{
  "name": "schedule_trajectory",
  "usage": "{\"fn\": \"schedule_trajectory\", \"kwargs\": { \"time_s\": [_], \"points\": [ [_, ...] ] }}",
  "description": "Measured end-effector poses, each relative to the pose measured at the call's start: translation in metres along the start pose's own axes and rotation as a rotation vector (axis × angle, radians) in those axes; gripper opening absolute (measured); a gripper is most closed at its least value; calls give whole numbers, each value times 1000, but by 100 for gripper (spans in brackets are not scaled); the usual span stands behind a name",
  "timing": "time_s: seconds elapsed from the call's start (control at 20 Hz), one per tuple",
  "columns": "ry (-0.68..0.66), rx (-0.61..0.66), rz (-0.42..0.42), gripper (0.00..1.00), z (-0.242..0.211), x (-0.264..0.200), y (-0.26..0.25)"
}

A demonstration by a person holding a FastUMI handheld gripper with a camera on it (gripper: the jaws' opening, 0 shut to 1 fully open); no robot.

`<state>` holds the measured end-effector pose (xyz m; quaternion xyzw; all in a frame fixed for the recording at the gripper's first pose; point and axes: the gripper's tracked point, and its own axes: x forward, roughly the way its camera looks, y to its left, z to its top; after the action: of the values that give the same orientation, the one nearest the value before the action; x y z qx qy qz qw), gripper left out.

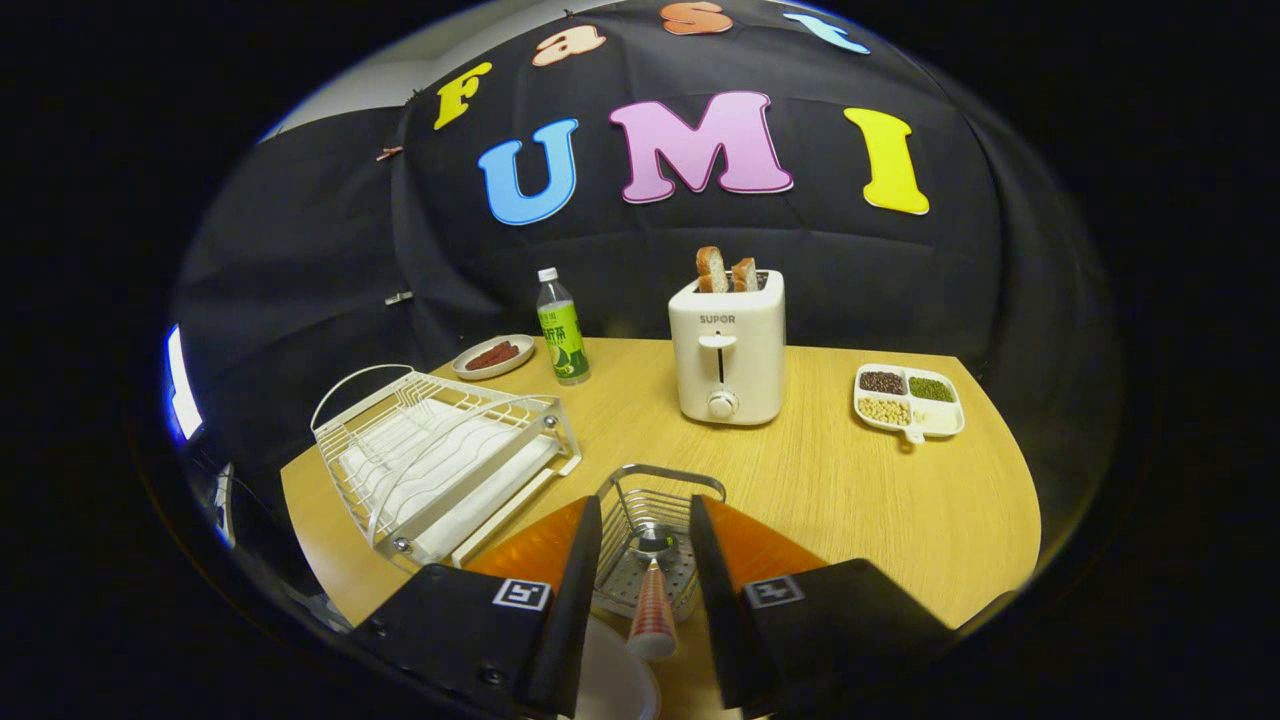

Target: Take the plate from the dish rack, then take the spoon from the basket and place it into the plate.

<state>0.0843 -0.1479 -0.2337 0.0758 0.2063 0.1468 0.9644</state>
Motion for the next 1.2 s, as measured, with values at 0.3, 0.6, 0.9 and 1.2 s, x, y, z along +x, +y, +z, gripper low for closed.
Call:
{"fn": "schedule_trajectory", "kwargs": {
  "time_s": [0.3,0.6,0.9,1.2],
  "points": [
    [-9,-9,0,25,0,4,-1],
    [12,0,22,22,21,-11,7],
    [-47,3,94,22,77,-59,24],
    [-22,-45,261,22,62,-102,79]
  ]
}}
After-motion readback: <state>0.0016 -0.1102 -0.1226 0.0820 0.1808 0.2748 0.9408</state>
